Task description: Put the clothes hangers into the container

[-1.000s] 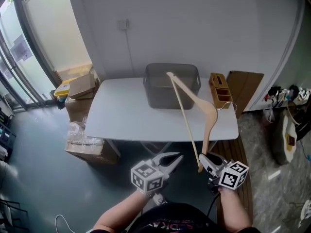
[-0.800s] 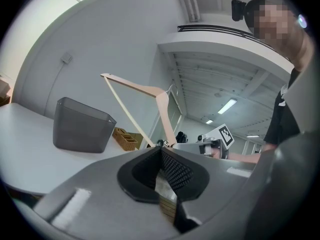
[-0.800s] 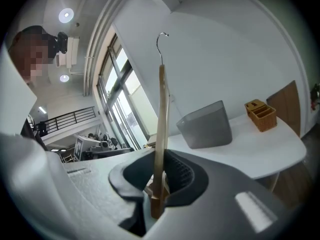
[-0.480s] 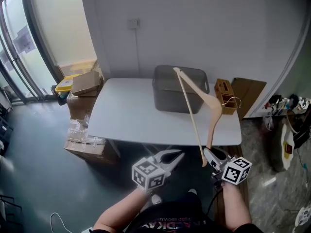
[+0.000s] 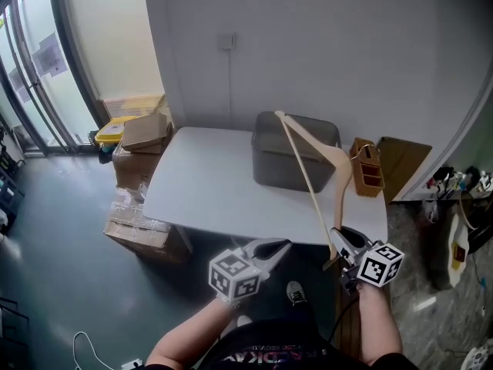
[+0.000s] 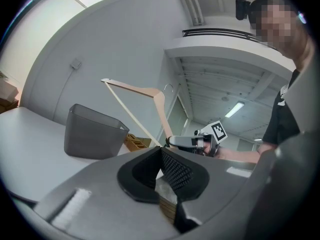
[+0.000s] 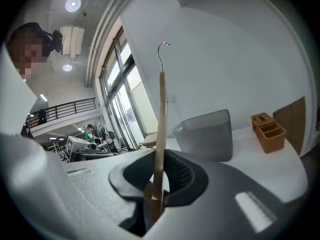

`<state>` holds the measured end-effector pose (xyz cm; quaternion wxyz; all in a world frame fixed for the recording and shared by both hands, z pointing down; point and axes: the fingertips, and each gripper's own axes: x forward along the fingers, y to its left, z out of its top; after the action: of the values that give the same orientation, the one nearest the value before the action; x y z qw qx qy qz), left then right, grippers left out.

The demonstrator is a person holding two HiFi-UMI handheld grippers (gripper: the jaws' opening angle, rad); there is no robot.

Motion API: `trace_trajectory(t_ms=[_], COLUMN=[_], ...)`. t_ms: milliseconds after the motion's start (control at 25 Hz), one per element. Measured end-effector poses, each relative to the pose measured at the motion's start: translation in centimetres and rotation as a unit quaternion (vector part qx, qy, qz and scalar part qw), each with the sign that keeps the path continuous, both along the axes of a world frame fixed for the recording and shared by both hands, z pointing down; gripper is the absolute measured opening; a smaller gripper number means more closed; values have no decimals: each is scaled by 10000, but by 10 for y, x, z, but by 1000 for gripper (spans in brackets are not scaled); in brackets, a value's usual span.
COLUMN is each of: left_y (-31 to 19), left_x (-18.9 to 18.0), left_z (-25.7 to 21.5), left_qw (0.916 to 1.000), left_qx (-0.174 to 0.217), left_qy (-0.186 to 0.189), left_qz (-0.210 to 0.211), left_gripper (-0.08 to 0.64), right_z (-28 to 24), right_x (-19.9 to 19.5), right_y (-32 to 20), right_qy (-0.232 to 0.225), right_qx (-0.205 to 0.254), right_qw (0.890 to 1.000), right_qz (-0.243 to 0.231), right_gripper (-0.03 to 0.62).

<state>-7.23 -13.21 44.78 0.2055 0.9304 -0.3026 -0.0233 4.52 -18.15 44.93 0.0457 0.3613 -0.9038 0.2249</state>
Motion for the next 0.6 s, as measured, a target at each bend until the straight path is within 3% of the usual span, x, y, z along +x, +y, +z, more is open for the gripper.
trace_trajectory(t_ms=[600], left_y=[-124], left_x=[57], left_z=[3], left_qw=[9994], left_qx=[-199], left_qy=[43], left_qz=[-285], left_gripper=[2], right_z=[7], right_x=[47], right_y=[-158], right_qy=[205], right_qx=[-242], right_qw=[9992], right_qz=[-237], right_gripper=[55])
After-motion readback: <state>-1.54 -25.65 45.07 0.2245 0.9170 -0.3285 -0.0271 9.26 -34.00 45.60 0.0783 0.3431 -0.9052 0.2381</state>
